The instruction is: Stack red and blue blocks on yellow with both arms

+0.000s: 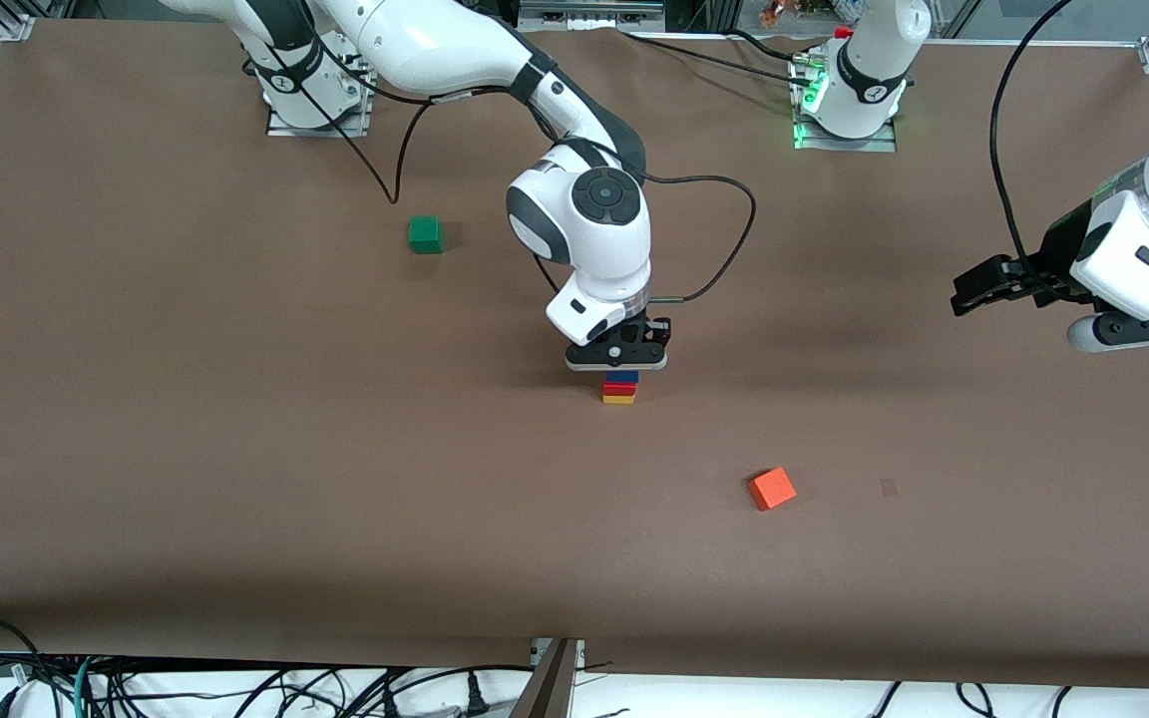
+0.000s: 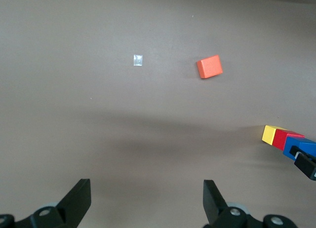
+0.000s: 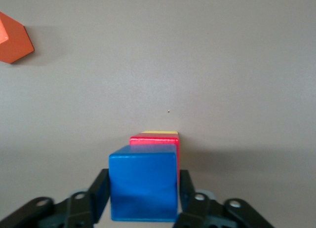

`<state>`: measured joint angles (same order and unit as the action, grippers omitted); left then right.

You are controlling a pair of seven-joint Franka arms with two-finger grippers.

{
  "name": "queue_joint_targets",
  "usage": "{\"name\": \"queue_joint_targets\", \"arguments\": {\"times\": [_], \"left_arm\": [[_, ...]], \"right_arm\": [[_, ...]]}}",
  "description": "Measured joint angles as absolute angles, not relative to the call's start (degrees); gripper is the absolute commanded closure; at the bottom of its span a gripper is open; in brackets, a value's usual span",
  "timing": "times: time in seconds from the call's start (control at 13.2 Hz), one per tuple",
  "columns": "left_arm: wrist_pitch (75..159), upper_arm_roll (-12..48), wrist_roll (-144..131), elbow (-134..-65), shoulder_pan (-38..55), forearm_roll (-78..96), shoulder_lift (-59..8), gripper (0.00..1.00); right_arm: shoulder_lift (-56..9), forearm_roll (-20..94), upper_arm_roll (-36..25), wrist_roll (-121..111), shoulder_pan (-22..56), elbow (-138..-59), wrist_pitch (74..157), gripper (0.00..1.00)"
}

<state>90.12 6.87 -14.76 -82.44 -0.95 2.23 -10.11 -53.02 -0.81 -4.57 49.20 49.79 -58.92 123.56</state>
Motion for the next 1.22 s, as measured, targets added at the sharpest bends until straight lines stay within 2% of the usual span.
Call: {"name": "queue_joint_targets", "arguments": {"times": [0.23,0.46,0.76,1.06,1.22], "left_arm": [[90.1,6.9,-14.8,-82.4,-1.0,2.2,-10.1,0.00],[90.1,6.9,-14.8,-82.4,-1.0,2.2,-10.2,0.00],[90.1,6.9,-14.8,-82.3,-1.0,2.2,-10.2,0.00],[90.1,6.9,-14.8,-82.3,-1.0,2.2,-10.2,0.00],[90.1,6.9,-14.8,-82.3,-1.0,2.2,-10.2,0.00]], "right_arm": [[-53.0,-0.8,-4.7,49.2,49.8,-58.7,123.8,0.01],[-53.0,-0.8,-4.9,49.2,49.7,-58.4,123.7,0.00],[-51.9,-0.8,-5.6,49.2,49.3,-56.6,118.9,0.00],[-45.0,2.2,-5.7,48.3,44.7,-55.7,110.1,0.00],[-41.1,3.9,-5.9,45.0,41.5,-55.9,103.0,0.00]]}}
